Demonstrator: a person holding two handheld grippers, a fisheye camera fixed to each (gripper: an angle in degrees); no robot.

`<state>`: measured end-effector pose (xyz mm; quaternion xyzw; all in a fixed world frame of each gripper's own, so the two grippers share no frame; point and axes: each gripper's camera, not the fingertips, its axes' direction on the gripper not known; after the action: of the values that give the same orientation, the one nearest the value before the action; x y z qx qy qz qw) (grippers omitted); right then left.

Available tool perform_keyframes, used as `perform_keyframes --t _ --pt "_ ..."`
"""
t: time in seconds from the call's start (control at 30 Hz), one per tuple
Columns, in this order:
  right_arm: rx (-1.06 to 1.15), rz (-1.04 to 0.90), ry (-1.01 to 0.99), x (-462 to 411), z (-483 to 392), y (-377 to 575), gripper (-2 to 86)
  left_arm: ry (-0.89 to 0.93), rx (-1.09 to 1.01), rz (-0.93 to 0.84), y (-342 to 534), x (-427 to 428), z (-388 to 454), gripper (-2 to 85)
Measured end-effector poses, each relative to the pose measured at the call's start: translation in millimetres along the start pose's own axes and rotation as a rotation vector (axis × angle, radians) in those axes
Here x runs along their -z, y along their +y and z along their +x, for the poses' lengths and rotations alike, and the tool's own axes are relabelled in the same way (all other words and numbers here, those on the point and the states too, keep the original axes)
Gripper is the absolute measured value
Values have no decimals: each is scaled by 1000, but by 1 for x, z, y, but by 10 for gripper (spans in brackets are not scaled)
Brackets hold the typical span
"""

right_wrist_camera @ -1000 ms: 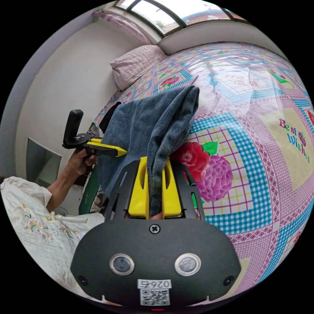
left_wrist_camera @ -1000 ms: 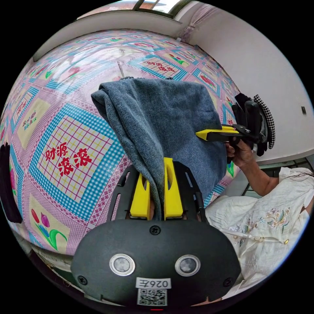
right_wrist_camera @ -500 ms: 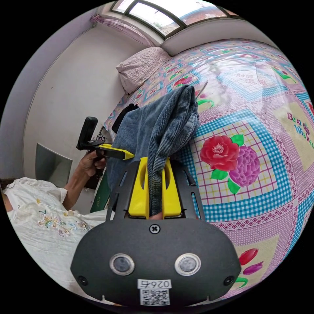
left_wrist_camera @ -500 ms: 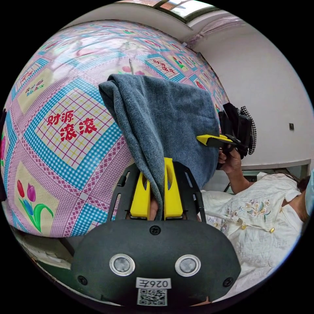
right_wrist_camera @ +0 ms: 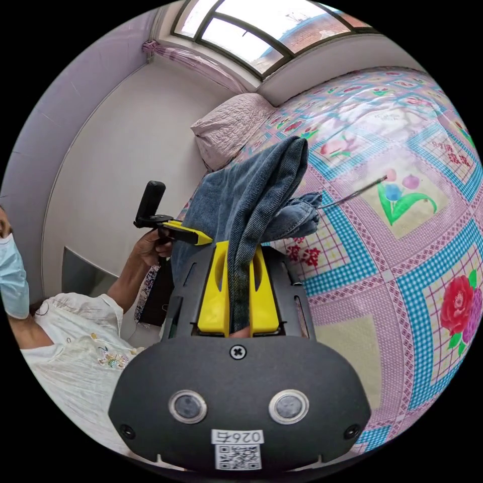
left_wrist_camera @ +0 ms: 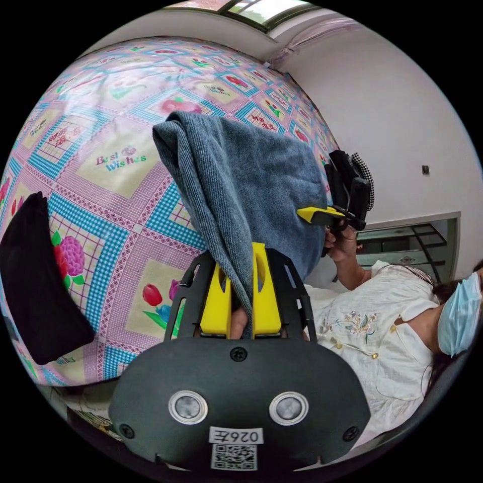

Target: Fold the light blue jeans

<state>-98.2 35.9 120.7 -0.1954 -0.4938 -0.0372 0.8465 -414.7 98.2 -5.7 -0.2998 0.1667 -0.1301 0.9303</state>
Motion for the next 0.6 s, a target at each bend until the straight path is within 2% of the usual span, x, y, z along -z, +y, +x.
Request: perform_keyframes --t 0.2,0.4,0.53,0.6 --pt "50 88 -28 -57 -53 -75 17 -54 12 16 -27 116 -51 63" --pt "151 110 -176 -107 -101 -185 17 -58 37 69 -34 256 -98 64" --pt "34 98 -373 -184 -115 -243 17 -64 97 85 -20 330 -162 65" --pt "-35 80 -429 -230 -114 -249 17 -38 135 57 -7 337 -204 65"
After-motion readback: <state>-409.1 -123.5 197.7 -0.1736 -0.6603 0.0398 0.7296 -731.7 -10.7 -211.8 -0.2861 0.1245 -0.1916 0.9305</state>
